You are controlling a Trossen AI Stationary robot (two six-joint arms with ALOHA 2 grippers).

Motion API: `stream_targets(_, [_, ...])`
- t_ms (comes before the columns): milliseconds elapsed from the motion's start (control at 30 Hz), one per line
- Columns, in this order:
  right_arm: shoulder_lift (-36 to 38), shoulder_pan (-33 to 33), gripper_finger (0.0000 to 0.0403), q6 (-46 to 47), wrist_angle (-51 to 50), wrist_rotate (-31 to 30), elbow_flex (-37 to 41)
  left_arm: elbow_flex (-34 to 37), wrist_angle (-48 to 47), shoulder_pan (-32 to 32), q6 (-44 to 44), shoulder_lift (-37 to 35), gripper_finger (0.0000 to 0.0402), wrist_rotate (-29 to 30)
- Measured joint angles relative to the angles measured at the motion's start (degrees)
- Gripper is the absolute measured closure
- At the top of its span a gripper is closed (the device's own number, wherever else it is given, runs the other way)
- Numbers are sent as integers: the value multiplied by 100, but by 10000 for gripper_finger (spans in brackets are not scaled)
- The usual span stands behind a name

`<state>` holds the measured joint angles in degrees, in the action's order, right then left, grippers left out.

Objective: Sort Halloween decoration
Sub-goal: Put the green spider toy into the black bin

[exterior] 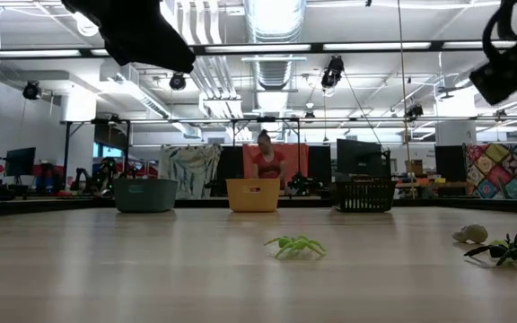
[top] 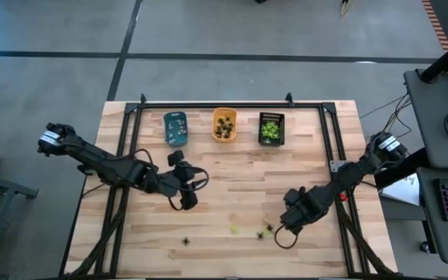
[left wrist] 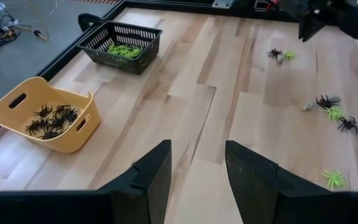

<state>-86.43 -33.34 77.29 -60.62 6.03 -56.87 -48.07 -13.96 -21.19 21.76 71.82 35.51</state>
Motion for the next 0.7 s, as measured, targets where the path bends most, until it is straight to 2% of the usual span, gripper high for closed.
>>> stream_targets(133, [95,2,349,350,243,-32,323,0,3,0,-2,58,267,2])
stream_targets(433, [94,5,258,527,638,-77,639,0,38,0,-58,88,267,6])
stream_targets(700, [90,9,226,549,1308,-230,1032,0,134,0,-173,88,267,10])
